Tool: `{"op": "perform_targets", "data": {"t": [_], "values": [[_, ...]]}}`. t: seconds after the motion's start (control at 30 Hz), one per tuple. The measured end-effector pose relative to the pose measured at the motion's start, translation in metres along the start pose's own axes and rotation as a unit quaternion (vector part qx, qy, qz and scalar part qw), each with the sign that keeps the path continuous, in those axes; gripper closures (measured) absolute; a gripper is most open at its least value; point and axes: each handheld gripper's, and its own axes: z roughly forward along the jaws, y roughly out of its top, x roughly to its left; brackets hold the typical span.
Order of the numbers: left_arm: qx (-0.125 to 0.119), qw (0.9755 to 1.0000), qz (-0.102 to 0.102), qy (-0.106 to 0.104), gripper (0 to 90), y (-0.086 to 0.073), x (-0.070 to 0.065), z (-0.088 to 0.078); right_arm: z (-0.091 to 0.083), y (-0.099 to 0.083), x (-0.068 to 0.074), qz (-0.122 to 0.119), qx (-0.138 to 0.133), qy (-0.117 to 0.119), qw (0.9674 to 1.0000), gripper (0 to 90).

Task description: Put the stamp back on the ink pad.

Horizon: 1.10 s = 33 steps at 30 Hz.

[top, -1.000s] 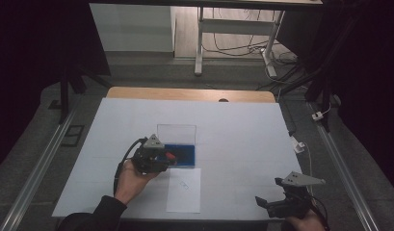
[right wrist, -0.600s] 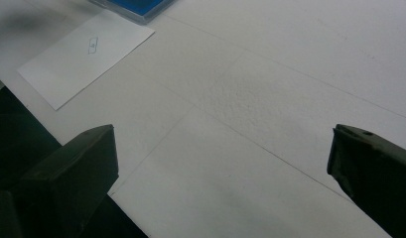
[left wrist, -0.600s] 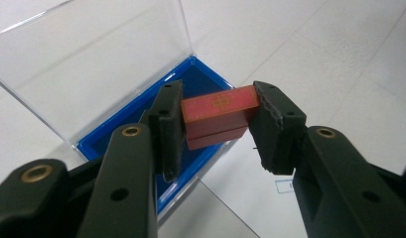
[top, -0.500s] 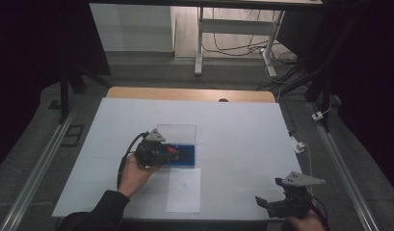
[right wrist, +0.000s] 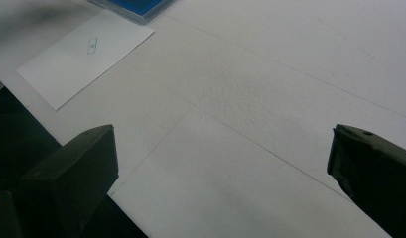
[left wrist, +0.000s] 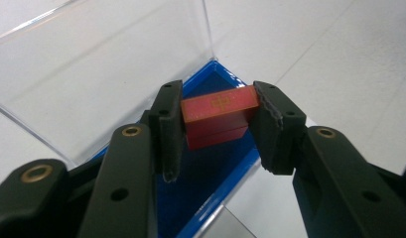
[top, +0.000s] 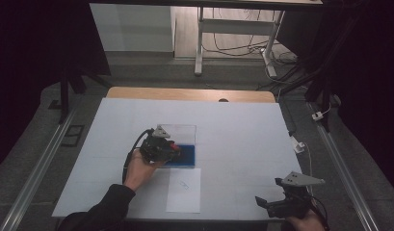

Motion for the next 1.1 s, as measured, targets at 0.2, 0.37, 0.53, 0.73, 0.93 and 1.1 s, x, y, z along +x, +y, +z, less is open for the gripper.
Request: {"op": "perform_targets", "data": {"t": [0.2, 0.37, 0.53, 0.73, 0.93, 1.1], "values": [[0.007, 0.9999, -0.002, 0.011, 57.8, -0.002, 0.005, 0.008, 0.000, 0.000, 0.000, -0.001, 0.000, 0.000, 1.0000, 0.0], [0.013, 0.9998, -0.002, 0.014, 57.7, -0.004, 0.007, 0.014, 0.000, 0.000, 0.000, -0.001, 0.000, 0.001, 1.0000, 0.0], [0.018, 0.9997, 0.003, 0.016, 57.7, -0.007, 0.006, 0.021, 0.000, 0.000, 0.000, -0.002, 0.000, 0.001, 1.0000, 0.0], [0.024, 0.9994, 0.011, 0.021, 57.6, -0.007, 0.005, 0.023, 0.000, 0.000, 0.000, -0.003, 0.000, 0.001, 1.0000, 0.0], [0.023, 0.9994, 0.010, 0.025, 56.9, -0.007, 0.003, 0.024, 0.000, 0.000, 0.000, -0.003, -0.001, 0.001, 1.0000, 0.0], [0.023, 0.9994, 0.009, 0.024, 56.3, -0.007, 0.004, 0.023, 0.000, 0.000, 0.000, -0.004, -0.001, 0.001, 1.0000, 0.0]]}}
